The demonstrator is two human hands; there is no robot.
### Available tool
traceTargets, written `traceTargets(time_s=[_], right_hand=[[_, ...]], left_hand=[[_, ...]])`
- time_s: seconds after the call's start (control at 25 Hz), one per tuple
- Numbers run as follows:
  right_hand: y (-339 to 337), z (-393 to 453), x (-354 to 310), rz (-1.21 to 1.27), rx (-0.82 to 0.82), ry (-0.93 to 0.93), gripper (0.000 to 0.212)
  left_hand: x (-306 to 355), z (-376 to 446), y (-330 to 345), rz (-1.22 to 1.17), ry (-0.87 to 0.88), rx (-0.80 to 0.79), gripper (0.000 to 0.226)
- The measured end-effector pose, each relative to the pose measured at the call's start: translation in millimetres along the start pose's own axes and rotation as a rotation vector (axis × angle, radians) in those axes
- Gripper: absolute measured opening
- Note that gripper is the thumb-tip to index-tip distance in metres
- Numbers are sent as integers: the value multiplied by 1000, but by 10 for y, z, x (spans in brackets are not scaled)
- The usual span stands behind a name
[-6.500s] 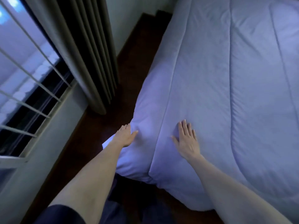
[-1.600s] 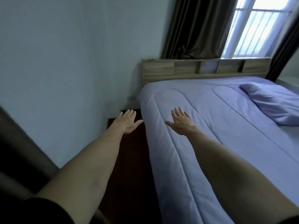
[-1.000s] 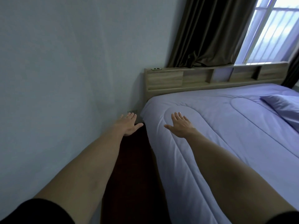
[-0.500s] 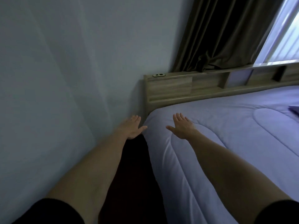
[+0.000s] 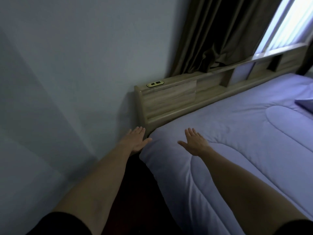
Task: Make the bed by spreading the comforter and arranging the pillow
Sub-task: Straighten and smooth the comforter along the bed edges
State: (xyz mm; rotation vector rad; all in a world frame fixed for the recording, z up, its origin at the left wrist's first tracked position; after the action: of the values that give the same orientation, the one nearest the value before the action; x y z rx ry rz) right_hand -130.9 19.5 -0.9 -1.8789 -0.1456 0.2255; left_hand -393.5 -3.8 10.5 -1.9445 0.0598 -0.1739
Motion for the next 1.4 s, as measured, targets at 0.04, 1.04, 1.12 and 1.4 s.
traceTargets(time_s=[0.04, 1.04, 1.12, 1.4], right_hand=[[34, 90, 7, 19, -5, 25, 83], [1234, 488, 222, 402, -118, 908, 77], [1245, 504, 160, 429, -88, 968, 76], [1220, 637, 46, 520, 30, 1098, 76]], left_hand=[[-85, 172, 10, 0, 16, -25, 76], [174, 3097, 532, -83, 491, -355, 62], [104, 3076, 402, 28, 503, -239, 69], [71, 3063, 340, -80, 241, -267, 72]])
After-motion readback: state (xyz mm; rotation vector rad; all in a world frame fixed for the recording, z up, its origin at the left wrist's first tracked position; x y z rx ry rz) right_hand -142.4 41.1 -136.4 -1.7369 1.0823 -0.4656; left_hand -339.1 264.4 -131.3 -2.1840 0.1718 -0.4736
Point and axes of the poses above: each hand's wrist, its own z-axis towards the middle knuckle, its own y-axis out of the palm, x = y × z, the point moved 2 cm from there along z, towards the middle knuckle, and after that the axes turned 3 degrees about y, right-handed, at the moved point
